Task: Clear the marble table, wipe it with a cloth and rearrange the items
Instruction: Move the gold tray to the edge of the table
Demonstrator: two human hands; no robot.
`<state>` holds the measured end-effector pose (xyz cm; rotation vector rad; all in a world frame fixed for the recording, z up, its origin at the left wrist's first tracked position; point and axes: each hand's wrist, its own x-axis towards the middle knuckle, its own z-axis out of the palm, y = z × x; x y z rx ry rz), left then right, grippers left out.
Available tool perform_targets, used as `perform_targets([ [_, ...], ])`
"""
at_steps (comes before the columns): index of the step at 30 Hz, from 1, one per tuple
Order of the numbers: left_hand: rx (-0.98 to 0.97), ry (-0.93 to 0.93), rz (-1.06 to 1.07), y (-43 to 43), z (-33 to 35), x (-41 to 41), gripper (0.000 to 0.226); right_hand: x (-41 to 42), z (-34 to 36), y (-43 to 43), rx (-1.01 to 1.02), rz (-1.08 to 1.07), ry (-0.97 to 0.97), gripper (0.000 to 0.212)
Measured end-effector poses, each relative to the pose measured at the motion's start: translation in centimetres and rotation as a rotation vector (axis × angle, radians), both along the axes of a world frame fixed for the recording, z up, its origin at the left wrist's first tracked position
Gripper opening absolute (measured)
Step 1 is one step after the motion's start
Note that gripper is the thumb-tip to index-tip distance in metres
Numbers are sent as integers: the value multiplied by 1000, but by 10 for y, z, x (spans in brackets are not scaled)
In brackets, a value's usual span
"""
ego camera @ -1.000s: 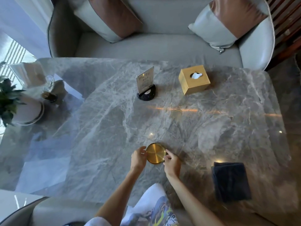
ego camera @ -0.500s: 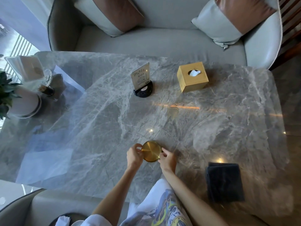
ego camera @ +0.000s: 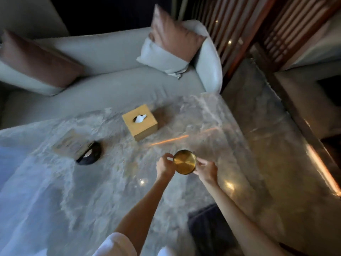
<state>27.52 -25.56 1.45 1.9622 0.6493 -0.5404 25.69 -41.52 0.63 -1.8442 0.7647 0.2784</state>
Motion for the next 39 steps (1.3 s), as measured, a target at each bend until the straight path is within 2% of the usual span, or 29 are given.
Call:
perform_targets([
  [3,-43,-8,-18,-56,-6,57,30,53,-8,-57,3,-39,-17,33],
  [6,-59,-19,-8,-97,-24,101,15,95,-14,-98,56,-52,-12,30],
  [10,-61,-3,-10,-130,-49,136,15,130,-20,-133,66,-5,15,24],
  [21,0,70,-39,-141,-60,145,31,141,-45,-150,15,91,72,24],
  [27,-63,75,-49,-138,-61,138,28,132,-60,-151,42,60,90,35],
  [30,-138,101,-71,-131,-56,134,36,131,-56,-152,37,89,123,42],
  [32,-125,93,-129,-122,-52,129,47,129,-47,-147,-53,133,100,48],
  [35,-13,-18,-255,-97,-36,120,49,124,-26,-117,-409,255,-4,47],
  [37,73,-116,-295,-71,-16,113,44,119,-7,-81,-551,330,-167,44],
  [39,150,-207,-284,-34,6,103,38,118,9,-36,-576,404,-330,40],
])
